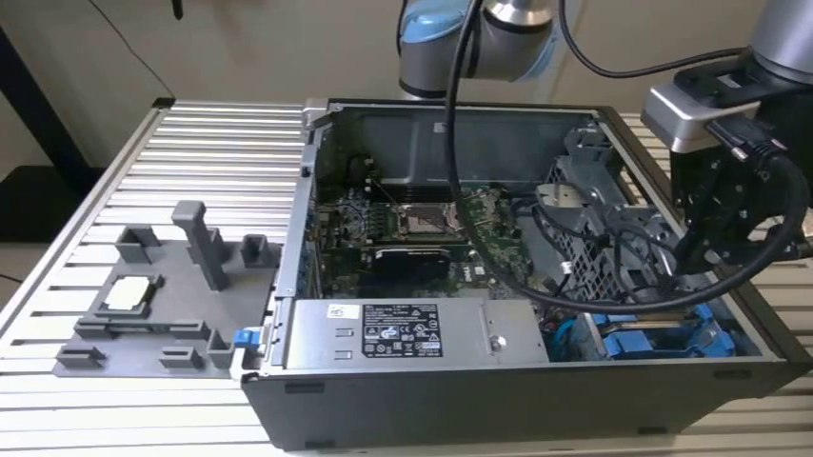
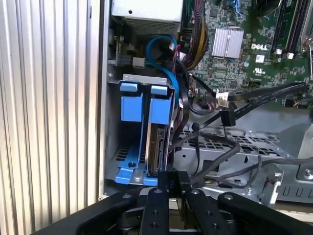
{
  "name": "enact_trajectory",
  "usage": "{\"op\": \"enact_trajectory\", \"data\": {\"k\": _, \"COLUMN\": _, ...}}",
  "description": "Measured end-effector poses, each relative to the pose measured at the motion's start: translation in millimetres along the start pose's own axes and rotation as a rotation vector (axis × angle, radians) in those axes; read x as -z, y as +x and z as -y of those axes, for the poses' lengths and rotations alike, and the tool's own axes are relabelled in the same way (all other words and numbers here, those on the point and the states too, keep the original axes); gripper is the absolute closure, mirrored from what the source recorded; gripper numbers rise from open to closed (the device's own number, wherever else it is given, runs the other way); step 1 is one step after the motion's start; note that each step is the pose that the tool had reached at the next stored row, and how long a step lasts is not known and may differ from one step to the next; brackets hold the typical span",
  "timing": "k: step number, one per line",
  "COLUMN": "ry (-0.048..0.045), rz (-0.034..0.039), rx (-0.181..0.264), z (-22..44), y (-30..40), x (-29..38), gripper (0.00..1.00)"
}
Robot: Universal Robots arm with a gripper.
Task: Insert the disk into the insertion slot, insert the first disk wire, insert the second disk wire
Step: 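Insert the first disk wire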
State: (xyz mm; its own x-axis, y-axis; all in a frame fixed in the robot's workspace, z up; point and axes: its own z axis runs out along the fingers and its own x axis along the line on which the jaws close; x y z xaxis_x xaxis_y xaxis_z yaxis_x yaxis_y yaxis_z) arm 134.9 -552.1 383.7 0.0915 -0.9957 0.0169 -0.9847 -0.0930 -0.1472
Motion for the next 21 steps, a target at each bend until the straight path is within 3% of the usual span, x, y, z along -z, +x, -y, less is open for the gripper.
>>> {"op": "enact_trajectory", "data": {"k": 3, "ry": -0.0409, "rz": -0.0043, "rx": 0.001, "z": 7.3, "y": 0.7, "x": -1.3, "gripper": 0.81}}
{"op": "enact_trajectory", "data": {"k": 5, "ry": -0.0556, "rz": -0.0036, "rx": 0.002, "z": 10.6, "y": 1.0, "x": -2.5, "gripper": 0.81}}
{"op": "enact_trajectory", "data": {"k": 8, "ry": -0.0633, "rz": -0.0036, "rx": -0.004, "z": 11.7, "y": 1.1, "x": -5.0, "gripper": 0.81}}
{"op": "enact_trajectory", "data": {"k": 16, "ry": -0.0691, "rz": -0.0086, "rx": -0.051, "z": 12.0, "y": 1.0, "x": -14.0, "gripper": 0.81}}
{"op": "enact_trajectory", "data": {"k": 21, "ry": -0.0994, "rz": -0.0067, "rx": -0.051, "z": 22.9, "y": 2.1, "x": -18.4, "gripper": 0.81}}
